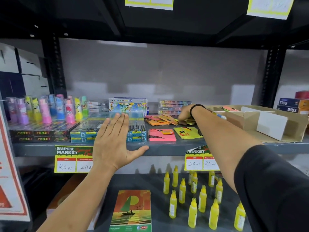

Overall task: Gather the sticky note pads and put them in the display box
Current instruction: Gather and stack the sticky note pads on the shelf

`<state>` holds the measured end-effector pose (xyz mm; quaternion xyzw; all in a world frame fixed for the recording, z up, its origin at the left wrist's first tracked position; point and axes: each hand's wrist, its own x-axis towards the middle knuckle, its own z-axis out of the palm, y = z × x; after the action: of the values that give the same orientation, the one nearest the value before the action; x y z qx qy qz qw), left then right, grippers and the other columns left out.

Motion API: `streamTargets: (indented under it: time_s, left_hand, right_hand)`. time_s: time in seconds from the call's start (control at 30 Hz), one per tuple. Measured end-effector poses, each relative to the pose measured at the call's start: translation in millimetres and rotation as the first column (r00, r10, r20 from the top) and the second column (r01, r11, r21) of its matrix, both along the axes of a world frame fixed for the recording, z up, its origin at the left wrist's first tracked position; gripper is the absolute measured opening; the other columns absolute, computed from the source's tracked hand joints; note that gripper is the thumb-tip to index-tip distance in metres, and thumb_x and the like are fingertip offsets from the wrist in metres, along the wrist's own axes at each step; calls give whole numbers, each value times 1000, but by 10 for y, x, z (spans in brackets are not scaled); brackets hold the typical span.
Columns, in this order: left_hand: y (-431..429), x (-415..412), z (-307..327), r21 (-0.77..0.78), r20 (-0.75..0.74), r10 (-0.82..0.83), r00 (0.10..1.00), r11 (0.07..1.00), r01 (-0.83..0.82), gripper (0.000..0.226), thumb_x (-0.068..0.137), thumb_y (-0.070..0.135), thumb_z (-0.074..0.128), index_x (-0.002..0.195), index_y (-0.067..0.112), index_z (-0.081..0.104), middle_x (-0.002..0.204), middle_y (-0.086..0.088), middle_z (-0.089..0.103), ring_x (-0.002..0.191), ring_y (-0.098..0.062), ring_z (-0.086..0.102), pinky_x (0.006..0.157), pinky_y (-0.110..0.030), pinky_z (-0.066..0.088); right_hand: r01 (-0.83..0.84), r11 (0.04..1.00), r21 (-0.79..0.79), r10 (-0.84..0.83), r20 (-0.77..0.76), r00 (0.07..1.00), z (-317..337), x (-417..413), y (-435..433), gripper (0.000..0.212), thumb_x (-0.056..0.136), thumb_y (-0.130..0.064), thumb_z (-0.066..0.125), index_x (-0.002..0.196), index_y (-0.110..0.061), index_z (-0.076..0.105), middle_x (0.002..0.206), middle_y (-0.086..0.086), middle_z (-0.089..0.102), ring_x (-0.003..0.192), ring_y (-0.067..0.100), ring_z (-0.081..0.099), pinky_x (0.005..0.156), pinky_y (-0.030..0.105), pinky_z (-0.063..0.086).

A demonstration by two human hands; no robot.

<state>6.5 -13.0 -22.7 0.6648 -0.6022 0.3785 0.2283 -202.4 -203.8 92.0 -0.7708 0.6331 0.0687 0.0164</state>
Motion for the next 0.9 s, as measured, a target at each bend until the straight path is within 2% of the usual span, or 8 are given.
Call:
streamTargets:
  time_s: [0.07,0.13,0.3,0.4,0.5,0.67,0.8,0.9]
  left_hand:
    - [2,2,2,3,5,6,1000,1000,-6,110,83,84,16,143,-2,47,145,-17,51,139,-30,45,119,-44,25]
    - [4,1,5,6,6,6,1000,1000,-6,110,83,84,15,143,-2,47,145,-17,51,139,-30,45,119,-44,25]
    - [9,0,18,14,7,8,1000,1000,-8,109,82,84,20,143,-3,46,146,-18,51,139,-30,45,119,-43,22]
    - [24,-24,12,16,-5,-1,1000,1000,1,108,80,82,25,142,-4,47,144,-18,53,137,-30,47,118,-44,24]
    - [55,-34,16,29,-16,2,1000,1000,-1,109,81,83,22,143,-4,46,144,-18,53,138,-30,47,119,-45,25]
    - [71,-35,30,60,-24,0,1000,998,1,112,83,85,11,144,-3,45,146,-18,51,138,-30,46,119,-44,22]
    - [65,-35,25,57,-22,-7,1000,998,8,111,83,84,14,143,-3,45,146,-18,50,139,-30,45,119,-44,22]
    - [71,-40,34,58,-25,-11,1000,998,12,111,83,84,13,143,-4,47,146,-18,51,139,-31,45,119,-44,22]
  right_hand:
    - [-11,999,-48,12,21,1000,12,6,8,40,68,-20,70,104,-11,54,116,11,55,94,27,56,68,31,47]
    - [-20,994,-103,30,100,995,42,0,30,47,68,-32,75,107,-12,58,110,8,55,95,26,55,72,32,48]
    - [-70,971,-229,121,220,968,212,0,278,47,74,-52,69,92,-12,53,106,9,58,91,26,52,72,31,45]
    - [-85,972,-217,133,219,967,288,-69,564,41,72,-47,71,75,-11,52,93,7,54,84,26,51,60,29,43]
    - [-92,958,-273,166,264,950,260,-184,799,42,68,-47,73,60,-15,46,67,2,49,60,19,46,47,25,36]
    - [-86,934,-345,168,214,962,39,-271,902,52,65,-59,69,53,-15,43,54,0,46,49,14,43,44,22,33]
    - [-105,922,-373,155,108,982,-122,-321,895,52,64,-67,59,52,-17,48,56,-3,49,53,13,46,52,24,36]
    - [-123,908,-400,174,93,980,-183,-369,887,53,65,-69,53,51,-18,49,59,-3,51,57,13,47,54,24,37]
